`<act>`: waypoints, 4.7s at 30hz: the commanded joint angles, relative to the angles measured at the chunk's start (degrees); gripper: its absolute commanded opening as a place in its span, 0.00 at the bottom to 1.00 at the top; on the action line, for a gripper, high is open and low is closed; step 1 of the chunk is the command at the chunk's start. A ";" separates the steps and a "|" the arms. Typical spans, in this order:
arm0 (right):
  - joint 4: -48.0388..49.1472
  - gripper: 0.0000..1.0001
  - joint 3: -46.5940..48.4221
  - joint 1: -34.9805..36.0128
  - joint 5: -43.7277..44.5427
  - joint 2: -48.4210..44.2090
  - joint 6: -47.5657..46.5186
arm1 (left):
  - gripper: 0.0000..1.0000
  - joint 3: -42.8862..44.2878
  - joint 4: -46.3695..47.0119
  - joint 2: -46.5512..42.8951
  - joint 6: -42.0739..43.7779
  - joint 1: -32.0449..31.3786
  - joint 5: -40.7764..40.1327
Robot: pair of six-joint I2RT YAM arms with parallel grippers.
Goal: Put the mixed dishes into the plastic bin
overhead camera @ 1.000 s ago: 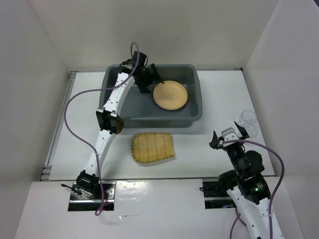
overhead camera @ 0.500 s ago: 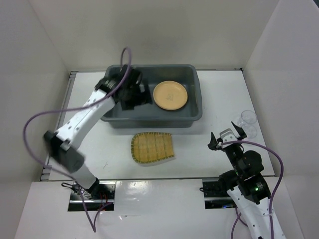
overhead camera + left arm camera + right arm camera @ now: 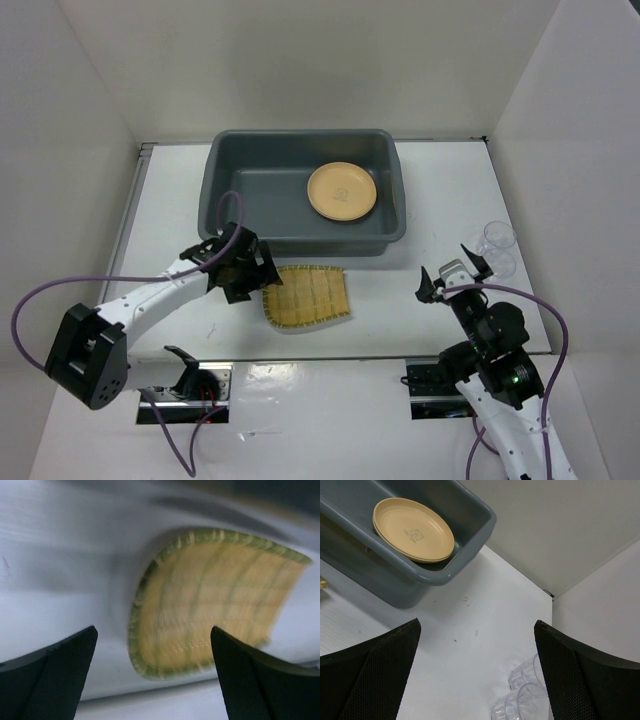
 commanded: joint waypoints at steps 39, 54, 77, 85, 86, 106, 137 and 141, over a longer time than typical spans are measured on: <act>0.16 0.98 -0.10 2.06 -1.64 -2.32 -0.41 | 0.86 -10.84 0.59 -25.81 -4.39 -14.87 -3.34; 0.16 0.98 -0.63 2.06 -1.11 -2.32 -0.94 | 0.21 -9.89 8.43 -4.03 1.42 -15.58 4.07; 0.69 0.98 -0.63 2.06 -0.06 -2.32 -0.94 | 0.60 2.54 -3.87 -11.77 -2.33 -13.12 -2.26; 0.69 0.98 -0.63 2.06 -1.11 -2.32 -0.94 | 1.00 -21.90 -6.16 -45.37 -19.22 -13.12 2.13; 0.69 0.98 -0.63 2.06 -1.11 -2.32 -0.94 | 1.00 -25.40 -6.16 -49.58 -21.32 -13.12 2.84; 0.16 0.98 -0.63 2.06 -2.17 -1.26 -0.94 | 1.00 -33.26 -4.49 -55.26 -31.97 -13.12 -5.58; -0.37 0.98 -0.63 3.20 -1.73 -1.26 -0.94 | 0.81 -19.82 25.48 -5.69 -15.55 -7.76 4.95; -0.37 0.98 -0.63 3.20 -1.73 -1.26 -0.94 | 0.65 -16.04 26.10 3.17 -13.00 -7.76 6.54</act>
